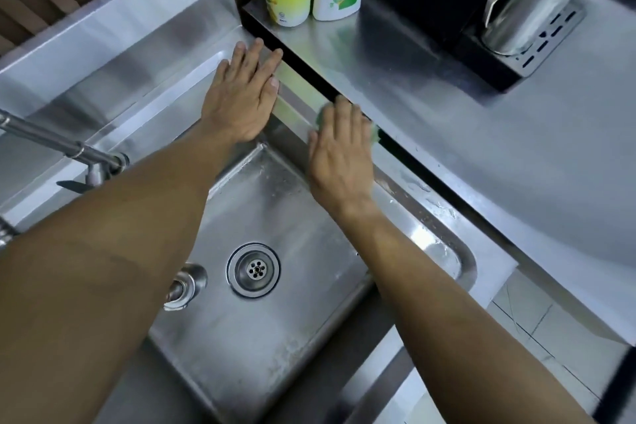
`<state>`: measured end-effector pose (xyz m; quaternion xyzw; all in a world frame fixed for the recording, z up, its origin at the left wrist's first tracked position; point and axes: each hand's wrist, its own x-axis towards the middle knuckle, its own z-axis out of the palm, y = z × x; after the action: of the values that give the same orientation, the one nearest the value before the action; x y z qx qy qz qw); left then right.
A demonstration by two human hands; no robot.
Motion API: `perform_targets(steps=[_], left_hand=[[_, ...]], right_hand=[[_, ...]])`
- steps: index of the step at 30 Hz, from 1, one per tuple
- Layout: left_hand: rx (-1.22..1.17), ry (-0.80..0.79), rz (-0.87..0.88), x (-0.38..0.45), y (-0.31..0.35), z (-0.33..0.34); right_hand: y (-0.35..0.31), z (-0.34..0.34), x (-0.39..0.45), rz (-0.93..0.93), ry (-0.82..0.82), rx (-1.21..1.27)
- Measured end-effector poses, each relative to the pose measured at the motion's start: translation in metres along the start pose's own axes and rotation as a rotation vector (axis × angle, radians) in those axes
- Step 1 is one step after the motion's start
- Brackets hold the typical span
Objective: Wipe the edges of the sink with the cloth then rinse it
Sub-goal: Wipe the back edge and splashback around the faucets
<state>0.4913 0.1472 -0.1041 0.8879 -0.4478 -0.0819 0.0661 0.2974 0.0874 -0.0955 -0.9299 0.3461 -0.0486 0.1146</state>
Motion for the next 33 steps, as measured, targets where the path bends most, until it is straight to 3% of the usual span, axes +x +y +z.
perform_targets(steps=[3,6,9,15,20,23,25,30,33], left_hand=[[-0.012,-0.012,0.052,-0.005,0.016,-0.003],[-0.026,0.029,0.254,-0.023,0.064,0.000],[0.000,0.001,0.372,-0.042,0.096,0.015],[0.000,0.056,0.343,-0.044,0.095,0.033],[-0.006,0.020,0.265,-0.052,0.108,0.029],[-0.007,0.026,0.383,-0.086,0.139,0.041],[-0.043,0.041,0.371,-0.101,0.149,0.047],[-0.043,0.007,0.302,-0.101,0.150,0.046],[-0.024,0.008,0.300,-0.102,0.151,0.047]], right_hand=[[0.017,0.000,-0.016,-0.035,0.024,0.024],[0.057,-0.009,-0.077,0.083,0.103,0.052],[0.066,-0.013,-0.093,0.163,0.083,0.009],[0.078,-0.015,-0.091,0.067,0.074,0.005],[0.111,-0.026,-0.134,0.186,0.080,0.032],[0.101,-0.027,-0.096,-0.057,-0.010,0.048],[0.109,-0.031,-0.088,-0.169,-0.055,0.033],[0.146,-0.044,-0.161,0.099,0.020,0.107],[0.153,-0.049,-0.182,0.080,-0.019,0.190]])
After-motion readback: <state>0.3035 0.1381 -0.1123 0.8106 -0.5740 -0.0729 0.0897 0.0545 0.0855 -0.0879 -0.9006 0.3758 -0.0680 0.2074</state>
